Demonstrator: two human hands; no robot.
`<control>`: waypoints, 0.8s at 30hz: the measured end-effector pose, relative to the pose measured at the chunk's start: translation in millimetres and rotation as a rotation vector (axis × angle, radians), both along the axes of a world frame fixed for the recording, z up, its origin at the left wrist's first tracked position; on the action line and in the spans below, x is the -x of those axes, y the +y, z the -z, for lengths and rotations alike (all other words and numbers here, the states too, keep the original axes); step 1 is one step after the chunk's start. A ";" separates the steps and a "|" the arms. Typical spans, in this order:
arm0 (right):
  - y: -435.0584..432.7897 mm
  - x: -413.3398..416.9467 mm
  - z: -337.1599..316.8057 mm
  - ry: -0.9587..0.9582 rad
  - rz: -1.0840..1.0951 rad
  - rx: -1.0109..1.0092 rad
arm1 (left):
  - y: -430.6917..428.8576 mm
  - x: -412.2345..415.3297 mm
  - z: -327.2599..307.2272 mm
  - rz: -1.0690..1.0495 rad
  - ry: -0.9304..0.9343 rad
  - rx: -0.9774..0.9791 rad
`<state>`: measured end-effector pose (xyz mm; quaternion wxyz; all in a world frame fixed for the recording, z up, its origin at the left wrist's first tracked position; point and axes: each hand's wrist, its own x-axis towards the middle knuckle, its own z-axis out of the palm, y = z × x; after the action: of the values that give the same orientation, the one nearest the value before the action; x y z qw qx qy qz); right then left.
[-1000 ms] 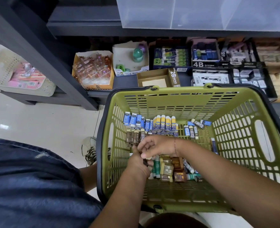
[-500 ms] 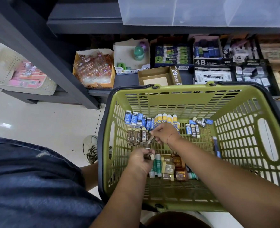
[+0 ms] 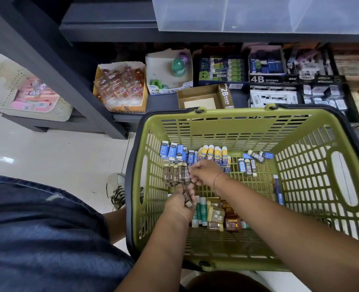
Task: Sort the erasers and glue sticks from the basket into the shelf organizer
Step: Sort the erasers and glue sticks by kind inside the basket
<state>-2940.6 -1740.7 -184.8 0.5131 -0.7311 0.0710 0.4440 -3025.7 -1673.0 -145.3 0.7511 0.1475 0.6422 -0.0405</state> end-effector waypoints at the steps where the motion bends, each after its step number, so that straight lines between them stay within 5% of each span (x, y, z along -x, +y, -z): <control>1: -3.3 1.9 -3.7 0.010 -0.036 0.009 | 0.4 -0.5 2.7 -0.005 -0.010 -0.022; 10: -13.6 27.1 -26.6 0.239 -0.308 -0.035 | 1.2 -4.1 -6.3 0.138 -0.065 -0.217; 15: 2.3 21.2 -21.7 0.148 -0.083 -0.061 | 21.6 -17.3 -37.5 0.704 -0.004 -1.004; 18: 20.9 13.5 -18.0 0.112 0.028 -0.029 | 39.7 -29.6 -68.3 0.725 -0.189 -1.454; 20: 33.0 12.5 -12.5 0.114 0.083 -0.032 | 52.2 -32.8 -81.2 0.659 -0.135 -1.765; 22: 38.8 13.3 -9.2 0.093 0.092 -0.064 | 65.2 -30.1 -82.9 0.654 0.043 -1.878; 24: 34.3 13.4 -9.8 0.041 0.059 -0.077 | 74.0 -24.7 -74.0 0.756 0.185 -1.751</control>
<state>-2954.0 -1706.4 -175.0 0.5523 -0.6992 0.0857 0.4459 -3001.0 -1599.1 -71.3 0.2579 0.8504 0.4115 0.2027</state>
